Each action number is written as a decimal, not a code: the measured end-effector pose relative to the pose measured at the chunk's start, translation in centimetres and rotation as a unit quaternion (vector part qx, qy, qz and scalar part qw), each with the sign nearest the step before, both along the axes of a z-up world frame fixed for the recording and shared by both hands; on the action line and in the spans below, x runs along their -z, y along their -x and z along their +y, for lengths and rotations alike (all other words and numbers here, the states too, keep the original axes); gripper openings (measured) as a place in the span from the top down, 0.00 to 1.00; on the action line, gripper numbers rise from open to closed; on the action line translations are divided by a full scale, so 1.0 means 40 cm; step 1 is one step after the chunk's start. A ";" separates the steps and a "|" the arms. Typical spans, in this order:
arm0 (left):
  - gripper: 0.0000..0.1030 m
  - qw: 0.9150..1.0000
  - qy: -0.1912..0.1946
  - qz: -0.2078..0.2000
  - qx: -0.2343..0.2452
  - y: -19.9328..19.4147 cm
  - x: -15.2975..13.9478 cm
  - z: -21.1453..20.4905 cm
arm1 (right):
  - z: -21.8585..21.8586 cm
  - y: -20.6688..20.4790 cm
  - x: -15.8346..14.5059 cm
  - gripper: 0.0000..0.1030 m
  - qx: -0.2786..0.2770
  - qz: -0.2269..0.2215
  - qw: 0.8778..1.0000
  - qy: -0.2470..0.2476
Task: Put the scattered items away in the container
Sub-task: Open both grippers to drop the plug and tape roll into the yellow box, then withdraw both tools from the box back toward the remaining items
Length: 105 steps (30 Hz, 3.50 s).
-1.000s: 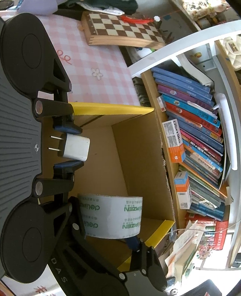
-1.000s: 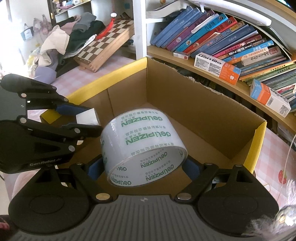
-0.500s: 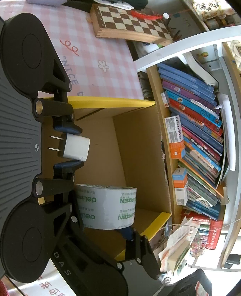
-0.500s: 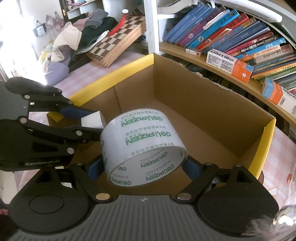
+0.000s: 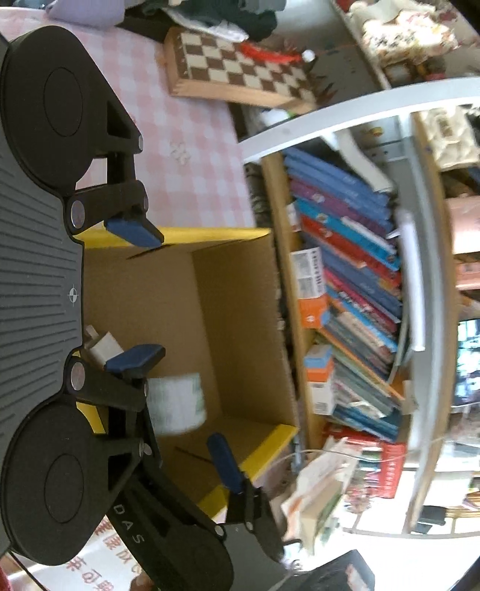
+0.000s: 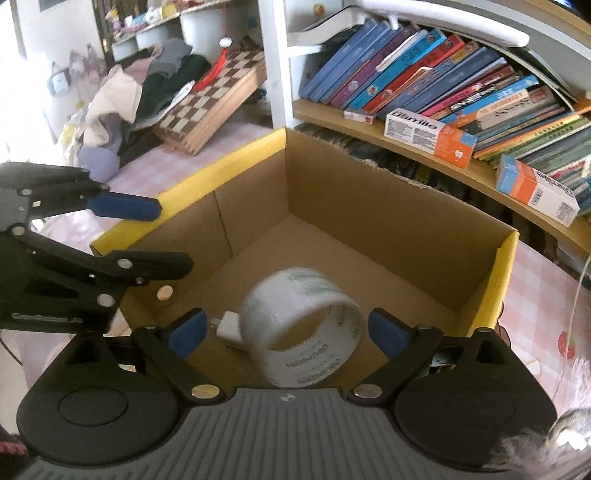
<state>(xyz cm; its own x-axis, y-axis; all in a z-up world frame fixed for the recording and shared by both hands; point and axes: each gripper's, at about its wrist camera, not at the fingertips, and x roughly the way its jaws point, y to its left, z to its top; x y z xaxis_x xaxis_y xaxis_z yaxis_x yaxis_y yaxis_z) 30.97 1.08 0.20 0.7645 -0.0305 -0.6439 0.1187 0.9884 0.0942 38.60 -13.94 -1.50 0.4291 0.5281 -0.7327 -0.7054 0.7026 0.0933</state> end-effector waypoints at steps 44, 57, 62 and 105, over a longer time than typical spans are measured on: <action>0.20 0.994 0.067 -0.082 -0.026 0.583 -0.094 0.057 | -0.075 0.624 -0.124 0.08 0.164 -0.078 0.983 -0.036; 0.19 0.996 0.055 -0.064 -0.025 0.659 -0.055 0.039 | -0.081 0.728 -0.050 0.08 0.215 -0.092 0.972 0.006; 0.19 0.997 0.055 -0.054 -0.027 0.671 -0.038 0.039 | -0.080 0.752 -0.035 0.08 0.233 -0.094 0.968 0.003; 0.20 0.998 0.066 0.001 0.012 0.650 0.068 -0.018 | -0.047 0.784 0.057 0.13 0.243 -0.063 0.967 0.032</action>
